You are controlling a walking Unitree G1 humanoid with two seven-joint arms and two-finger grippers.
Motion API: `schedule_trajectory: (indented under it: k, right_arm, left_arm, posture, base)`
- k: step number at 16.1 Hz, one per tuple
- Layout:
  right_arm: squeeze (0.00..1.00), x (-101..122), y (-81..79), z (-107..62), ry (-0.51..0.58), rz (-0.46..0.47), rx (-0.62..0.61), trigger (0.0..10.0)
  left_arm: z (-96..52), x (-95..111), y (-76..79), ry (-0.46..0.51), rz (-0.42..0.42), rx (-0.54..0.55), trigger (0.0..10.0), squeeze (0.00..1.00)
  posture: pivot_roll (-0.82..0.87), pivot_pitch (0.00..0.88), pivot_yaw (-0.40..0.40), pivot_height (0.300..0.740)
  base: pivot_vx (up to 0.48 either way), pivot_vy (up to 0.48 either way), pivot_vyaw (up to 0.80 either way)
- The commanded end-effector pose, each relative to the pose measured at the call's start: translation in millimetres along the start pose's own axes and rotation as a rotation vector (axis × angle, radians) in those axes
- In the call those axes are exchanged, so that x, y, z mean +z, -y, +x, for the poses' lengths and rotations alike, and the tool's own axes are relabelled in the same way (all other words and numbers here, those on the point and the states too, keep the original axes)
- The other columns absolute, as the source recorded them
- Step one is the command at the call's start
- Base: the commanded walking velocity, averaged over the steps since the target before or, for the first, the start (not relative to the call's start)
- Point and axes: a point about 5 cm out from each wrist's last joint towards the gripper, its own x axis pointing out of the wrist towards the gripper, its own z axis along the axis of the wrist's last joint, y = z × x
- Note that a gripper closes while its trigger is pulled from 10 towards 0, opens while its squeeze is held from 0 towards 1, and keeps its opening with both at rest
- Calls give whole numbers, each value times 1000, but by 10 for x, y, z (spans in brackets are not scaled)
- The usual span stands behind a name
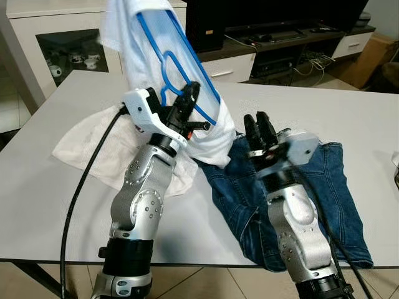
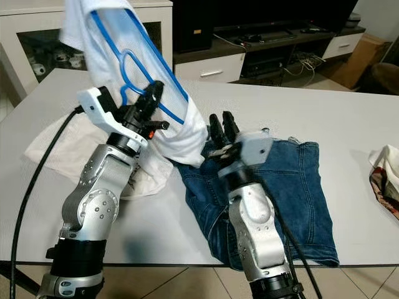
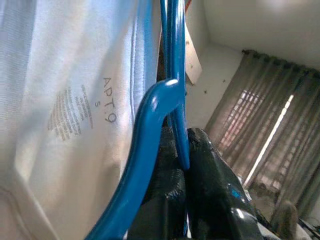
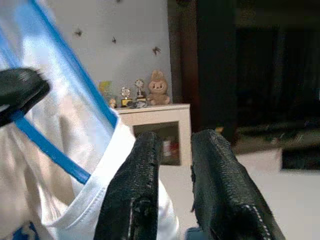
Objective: Hang hanger
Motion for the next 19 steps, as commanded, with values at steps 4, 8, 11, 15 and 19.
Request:
schedule_trajectory:
  k: [4,8,11,15,19]
  right_arm:
    - [1000,150,-68,59,20,154,77,10000]
    - [98,199,-247,43,-16,252,249,10000]
    - [0,168,-275,38,-50,224,273,10000]
    - [0,16,-206,154,-116,129,160,10000]
    - [0,-56,-195,241,-130,91,101,10000]
  left_arm:
    - [65,67,111,61,68,-52,2078,0]
    - [45,23,112,61,103,-55,3412,0]
    - [38,6,130,59,113,-64,3647,0]
    - [55,19,183,75,114,-87,3412,0]
    - [43,9,213,78,120,-106,3255,0]
  posture:
    - [55,35,-39,740]
    - [58,36,-43,740]
    - [55,38,-45,740]
    - [54,35,-47,740]
    - [65,30,-53,740]
  base:
    - [0,0,0]
    - [0,0,0]
    - [0,0,0]
    - [0,0,0]
    - [0,0,0]
